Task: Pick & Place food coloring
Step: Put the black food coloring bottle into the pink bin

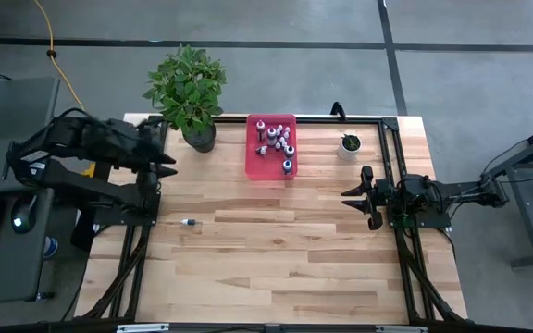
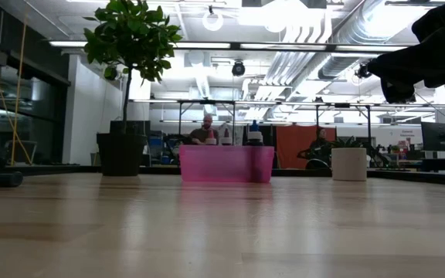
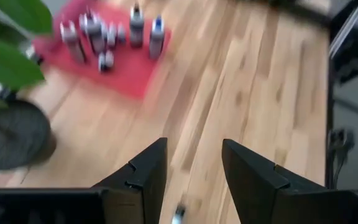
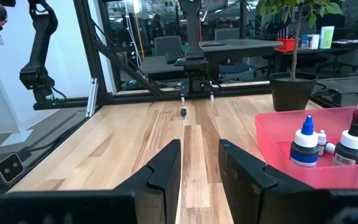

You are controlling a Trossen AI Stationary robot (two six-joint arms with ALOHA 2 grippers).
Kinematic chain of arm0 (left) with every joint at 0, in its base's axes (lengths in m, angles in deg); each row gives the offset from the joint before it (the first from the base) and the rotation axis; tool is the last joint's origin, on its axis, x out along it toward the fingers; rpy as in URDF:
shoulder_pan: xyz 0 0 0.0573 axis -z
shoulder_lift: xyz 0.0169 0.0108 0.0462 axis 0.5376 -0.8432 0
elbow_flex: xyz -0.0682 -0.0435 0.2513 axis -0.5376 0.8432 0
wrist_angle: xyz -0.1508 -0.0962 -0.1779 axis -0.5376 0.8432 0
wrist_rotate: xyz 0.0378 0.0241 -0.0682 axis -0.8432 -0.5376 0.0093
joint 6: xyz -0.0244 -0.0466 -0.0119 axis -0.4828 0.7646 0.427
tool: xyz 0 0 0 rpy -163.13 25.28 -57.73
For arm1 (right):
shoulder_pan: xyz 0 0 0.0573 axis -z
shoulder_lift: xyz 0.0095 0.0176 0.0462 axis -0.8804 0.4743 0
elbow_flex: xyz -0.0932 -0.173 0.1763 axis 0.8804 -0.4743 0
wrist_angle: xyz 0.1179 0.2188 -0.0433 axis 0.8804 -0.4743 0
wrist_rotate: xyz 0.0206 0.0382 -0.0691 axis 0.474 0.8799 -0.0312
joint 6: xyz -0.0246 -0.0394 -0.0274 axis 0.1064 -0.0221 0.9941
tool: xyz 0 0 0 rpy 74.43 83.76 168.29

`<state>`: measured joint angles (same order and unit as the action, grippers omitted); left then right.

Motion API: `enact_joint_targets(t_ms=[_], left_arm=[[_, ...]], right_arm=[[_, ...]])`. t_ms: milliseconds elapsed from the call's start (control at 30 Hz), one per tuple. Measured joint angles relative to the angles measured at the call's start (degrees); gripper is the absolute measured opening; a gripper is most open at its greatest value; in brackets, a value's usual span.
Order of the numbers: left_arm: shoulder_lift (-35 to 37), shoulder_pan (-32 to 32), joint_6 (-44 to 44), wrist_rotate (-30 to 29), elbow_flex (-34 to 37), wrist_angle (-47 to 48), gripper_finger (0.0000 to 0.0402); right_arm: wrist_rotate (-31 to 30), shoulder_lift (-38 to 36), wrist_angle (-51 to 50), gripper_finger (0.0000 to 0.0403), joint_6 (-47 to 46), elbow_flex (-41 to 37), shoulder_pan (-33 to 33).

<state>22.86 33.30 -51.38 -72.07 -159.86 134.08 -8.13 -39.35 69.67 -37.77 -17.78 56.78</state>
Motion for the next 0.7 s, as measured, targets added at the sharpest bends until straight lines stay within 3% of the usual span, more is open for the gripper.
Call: enact_joint_targets(t_ms=[267,700], left_arm=[[-4.6,0.0,-1.8,1.2,1.1,9.7,0.0152],[-10.0,0.0,6.1,3.1,11.9,9.4,0.0152]], right_arm=[[0.0,0.0,0.0,0.0099,0.0,0.0,0.0],[0.0,0.0,0.0,0.0099,0.0,0.0,0.0]])
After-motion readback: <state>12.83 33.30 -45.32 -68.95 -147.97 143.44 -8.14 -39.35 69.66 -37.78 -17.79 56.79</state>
